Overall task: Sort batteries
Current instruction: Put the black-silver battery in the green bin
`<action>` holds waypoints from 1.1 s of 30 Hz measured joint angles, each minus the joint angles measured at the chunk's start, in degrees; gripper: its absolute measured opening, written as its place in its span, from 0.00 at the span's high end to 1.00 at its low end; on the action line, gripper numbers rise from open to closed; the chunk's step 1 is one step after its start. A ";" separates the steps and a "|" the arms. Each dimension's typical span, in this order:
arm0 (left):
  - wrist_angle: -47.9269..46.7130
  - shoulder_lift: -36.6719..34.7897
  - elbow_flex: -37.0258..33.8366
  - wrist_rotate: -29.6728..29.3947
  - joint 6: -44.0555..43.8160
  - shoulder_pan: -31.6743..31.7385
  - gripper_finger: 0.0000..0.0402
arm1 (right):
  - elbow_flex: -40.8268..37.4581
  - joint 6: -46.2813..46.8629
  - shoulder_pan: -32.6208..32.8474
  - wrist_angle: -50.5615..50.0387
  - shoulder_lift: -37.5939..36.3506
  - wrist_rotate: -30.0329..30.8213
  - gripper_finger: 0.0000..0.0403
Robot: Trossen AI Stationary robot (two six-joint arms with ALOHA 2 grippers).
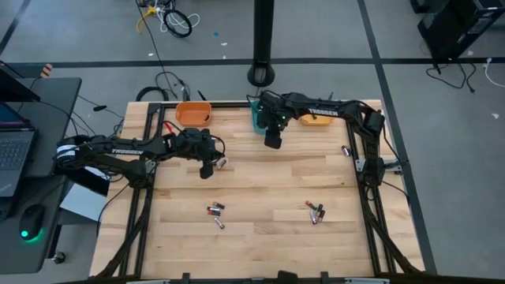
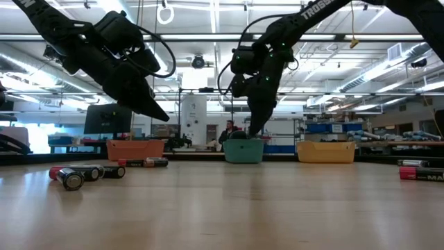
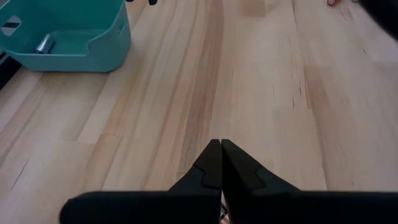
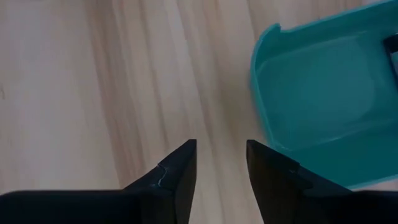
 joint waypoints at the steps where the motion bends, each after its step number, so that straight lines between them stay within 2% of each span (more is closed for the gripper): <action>1: -0.06 0.00 0.00 0.00 0.13 0.00 0.99 | 0.00 0.00 0.31 0.04 -0.27 0.46 0.63; 4: -0.06 0.00 0.00 0.02 1.22 -0.27 0.99 | -0.02 -0.05 2.39 -0.34 -1.71 6.38 0.69; 6: -1.03 0.00 0.21 0.04 1.35 -0.80 0.99 | -0.02 -0.88 4.46 -0.44 -2.57 10.72 0.78; 9: -5.98 0.00 2.07 0.07 1.34 -2.50 0.99 | -1.26 -2.55 6.76 1.70 -3.53 9.62 0.94; 10: -7.80 0.00 2.89 0.07 1.33 -3.28 0.99 | -2.38 -2.68 7.37 3.08 -3.95 8.49 0.97; 15: -15.82 0.00 6.79 -0.22 0.90 -8.23 0.99 | -9.65 -0.25 10.75 8.69 -7.37 7.45 0.96; 20: -23.14 0.00 9.97 -1.47 -1.56 -12.89 0.99 | -18.33 3.11 14.16 16.63 -14.06 7.74 0.98; 26: -25.74 0.00 10.67 -1.76 -5.81 -17.16 0.99 | -28.27 8.36 17.42 27.83 -22.66 9.12 0.97; 33: -26.90 0.00 10.69 -3.52 -7.94 -23.08 0.99 | -36.23 12.80 20.97 37.13 -27.04 9.31 0.97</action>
